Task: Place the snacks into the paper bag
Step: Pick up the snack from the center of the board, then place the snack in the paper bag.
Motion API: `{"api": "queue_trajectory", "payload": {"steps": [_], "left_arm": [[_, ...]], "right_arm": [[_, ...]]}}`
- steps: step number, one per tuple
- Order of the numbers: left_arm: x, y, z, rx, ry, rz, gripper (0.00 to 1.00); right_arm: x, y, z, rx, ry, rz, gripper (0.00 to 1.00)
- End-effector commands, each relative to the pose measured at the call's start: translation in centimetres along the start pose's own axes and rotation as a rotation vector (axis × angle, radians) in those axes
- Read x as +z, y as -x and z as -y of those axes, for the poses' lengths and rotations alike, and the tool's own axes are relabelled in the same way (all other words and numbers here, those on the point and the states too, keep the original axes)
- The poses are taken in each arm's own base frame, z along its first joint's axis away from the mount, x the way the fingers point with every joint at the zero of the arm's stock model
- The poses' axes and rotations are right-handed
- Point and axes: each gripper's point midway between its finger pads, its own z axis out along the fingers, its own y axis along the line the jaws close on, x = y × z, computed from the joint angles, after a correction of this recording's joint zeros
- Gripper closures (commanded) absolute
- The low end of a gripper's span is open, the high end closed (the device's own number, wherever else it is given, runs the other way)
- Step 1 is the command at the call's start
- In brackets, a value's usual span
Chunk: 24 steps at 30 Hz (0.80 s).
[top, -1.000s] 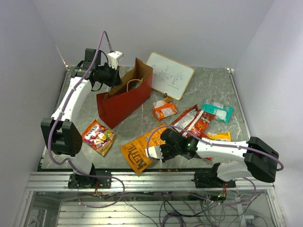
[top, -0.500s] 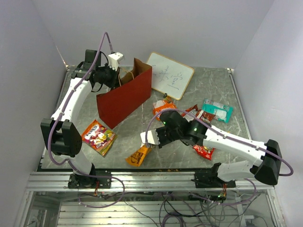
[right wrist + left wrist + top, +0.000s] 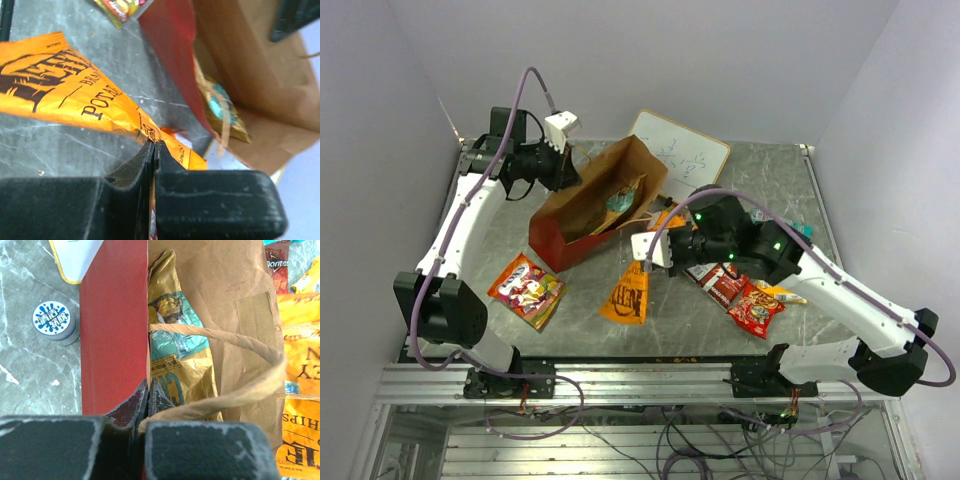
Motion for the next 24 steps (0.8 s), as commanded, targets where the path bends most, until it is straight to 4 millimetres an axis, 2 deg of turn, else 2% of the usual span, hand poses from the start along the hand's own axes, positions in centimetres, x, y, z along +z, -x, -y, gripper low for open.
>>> {"api": "queue_trajectory", "payload": {"steps": [1,7,9,12,14,17,24], "left_arm": [[-0.6,1.2,1.5,0.026,-0.038,0.064,0.93],[-0.3,1.1,1.2,0.007,-0.023,0.071,0.93],[-0.2,1.1,1.3,-0.002,-0.028,0.075,0.93],[-0.2,1.2,1.5,-0.005,-0.041,0.075,0.93],[-0.1,1.1,1.6,-0.006,-0.048,0.075,0.93],[0.0,0.8,1.8,-0.004,-0.061,0.071,0.93],[0.2,0.3,1.9,-0.001,-0.065,0.069,0.93]], "right_arm": [[-3.8,2.3,3.1,-0.002,-0.098,0.034,1.0],[-7.8,5.8,4.9,0.012,-0.129,0.137,1.0],[-9.4,7.1,6.1,0.014,-0.169,0.168,1.0],[-11.0,8.1,8.4,0.031,-0.271,0.176,1.0],[-11.5,7.9,10.4,0.053,-0.361,0.151,1.0],[-11.2,7.7,12.6,0.079,-0.441,0.127,1.0],[-11.3,9.2,17.6,0.114,-0.598,0.146,1.0]]}}
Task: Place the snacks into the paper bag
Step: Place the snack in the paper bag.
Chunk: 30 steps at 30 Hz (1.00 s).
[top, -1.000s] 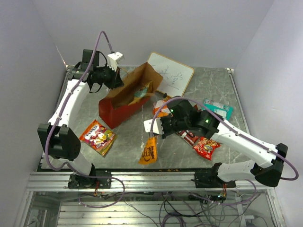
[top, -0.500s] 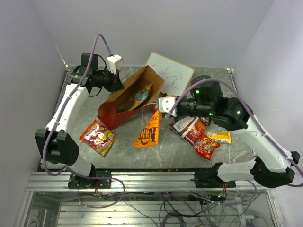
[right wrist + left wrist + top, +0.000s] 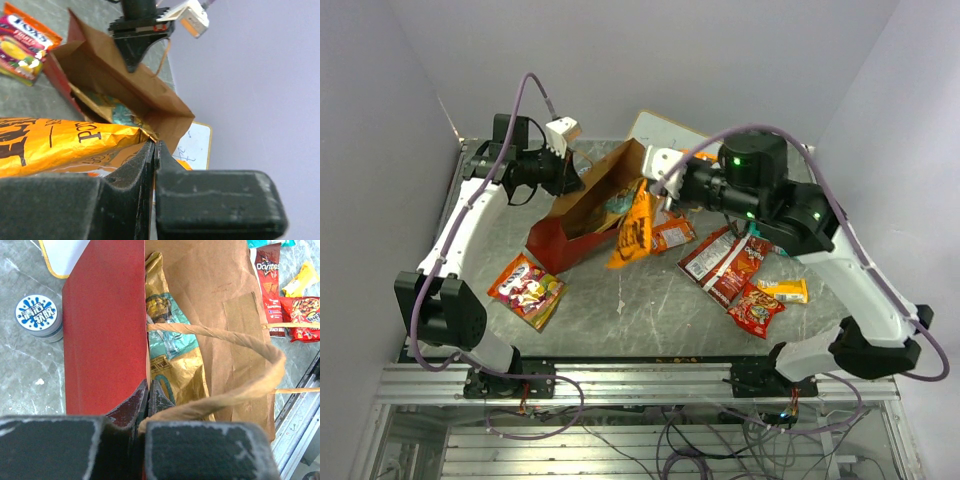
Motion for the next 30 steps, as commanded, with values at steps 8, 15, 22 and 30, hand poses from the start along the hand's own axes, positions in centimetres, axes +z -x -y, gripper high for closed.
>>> {"api": "queue_trajectory", "payload": {"steps": [8,15,22,30], "left_arm": [[-0.5,1.7,1.5,0.05,-0.04,0.073,0.93],[-0.5,1.7,1.8,0.052,-0.049,0.075,0.93],[-0.6,1.7,2.3,0.057,-0.065,0.082,0.93],[-1.0,2.0,2.8,0.063,-0.079,0.096,0.93]], "right_arm": [[3.8,2.0,6.5,0.045,-0.247,0.02,1.0],[5.1,1.9,6.5,0.079,-0.251,0.021,1.0],[6.8,-0.3,5.6,0.064,-0.25,-0.037,1.0],[9.2,-2.1,4.7,0.061,-0.226,-0.096,1.0]]}}
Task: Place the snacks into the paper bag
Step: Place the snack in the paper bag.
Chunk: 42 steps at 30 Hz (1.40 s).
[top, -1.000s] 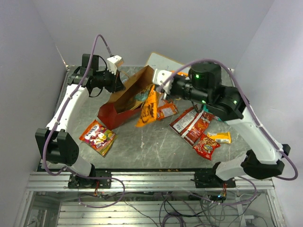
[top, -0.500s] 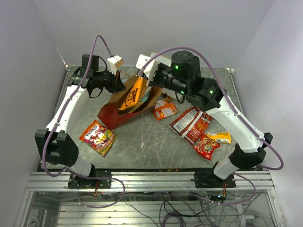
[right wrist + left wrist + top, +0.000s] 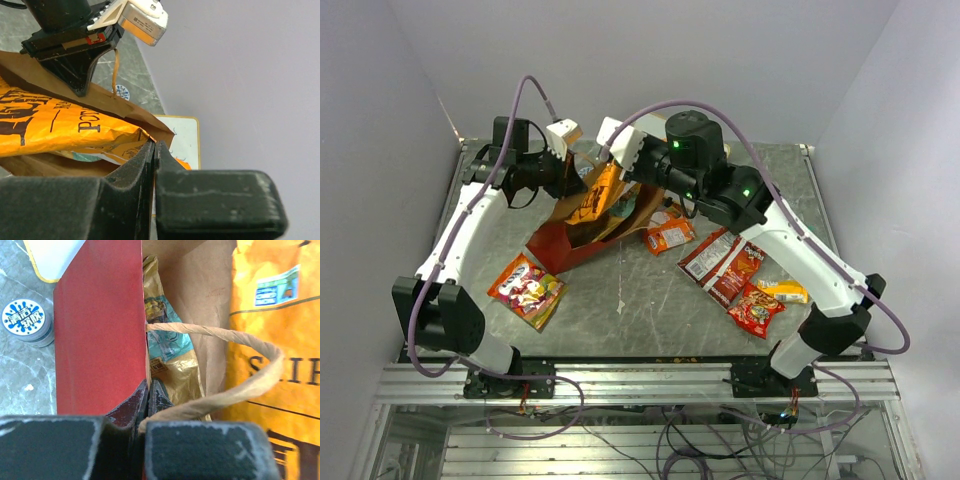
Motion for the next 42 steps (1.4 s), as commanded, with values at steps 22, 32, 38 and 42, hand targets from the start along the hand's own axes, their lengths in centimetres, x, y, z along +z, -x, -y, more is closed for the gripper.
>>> {"api": "queue_trajectory", "payload": {"steps": [22,32,38,42], "left_arm": [[-0.6,2.1,1.8,0.056,-0.055,0.068,0.93],[0.1,2.0,0.3,-0.013,0.004,0.054,0.93],[0.2,1.8,0.3,-0.018,0.005,0.056,0.93],[0.1,1.7,0.4,-0.015,0.004,0.054,0.93]], "right_arm": [[6.7,-2.0,-6.2,-0.037,0.169,-0.017,1.0],[5.8,0.4,-7.7,-0.083,0.22,0.061,1.0],[5.3,1.4,-6.9,-0.105,0.18,0.066,1.0],[5.4,1.5,-7.2,-0.106,0.19,0.076,1.0]]}}
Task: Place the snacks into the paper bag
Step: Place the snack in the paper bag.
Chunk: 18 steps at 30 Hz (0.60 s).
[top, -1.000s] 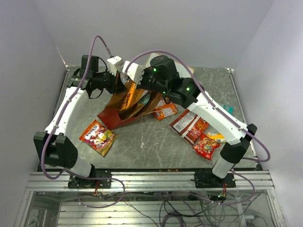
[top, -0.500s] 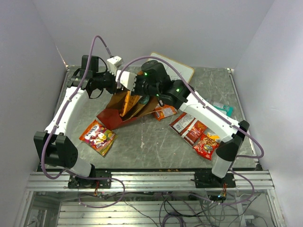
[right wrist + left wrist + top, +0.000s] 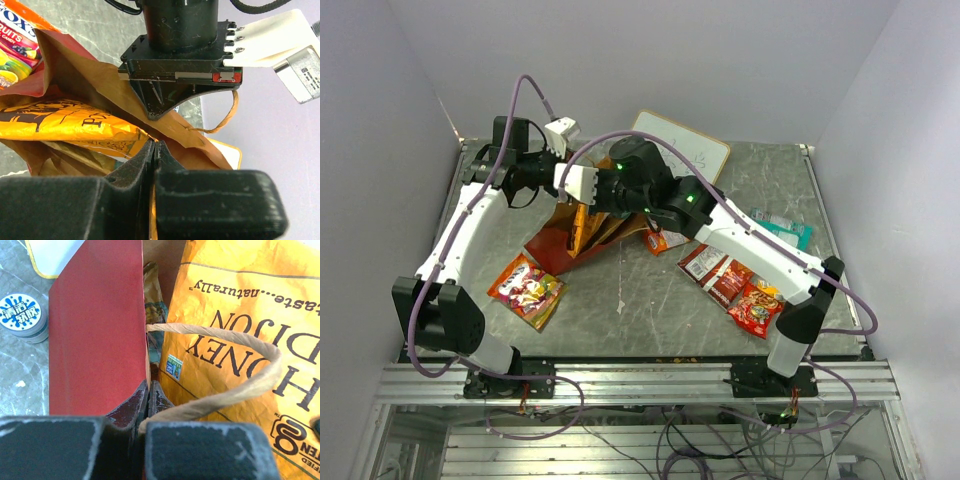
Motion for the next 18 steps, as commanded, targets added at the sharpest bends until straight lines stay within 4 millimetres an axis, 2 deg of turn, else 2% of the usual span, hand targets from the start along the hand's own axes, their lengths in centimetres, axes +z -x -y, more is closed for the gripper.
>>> {"api": "queue_trajectory", "payload": {"steps": [1,5,13,18], "left_arm": [[0.1,1.4,0.4,0.044,-0.01,0.046,0.93],[0.0,1.3,0.5,0.046,-0.009,0.048,0.93],[0.2,1.2,0.4,0.037,-0.015,0.045,0.93],[0.5,1.1,0.4,0.036,-0.019,0.041,0.93]], "right_arm": [[-1.4,2.4,2.4,-0.016,-0.079,0.075,1.0],[-1.0,2.3,2.1,-0.014,-0.069,0.075,1.0],[-2.4,4.8,3.0,-0.074,-0.136,0.073,1.0],[-2.2,4.8,2.8,-0.089,-0.142,0.058,1.0]]}}
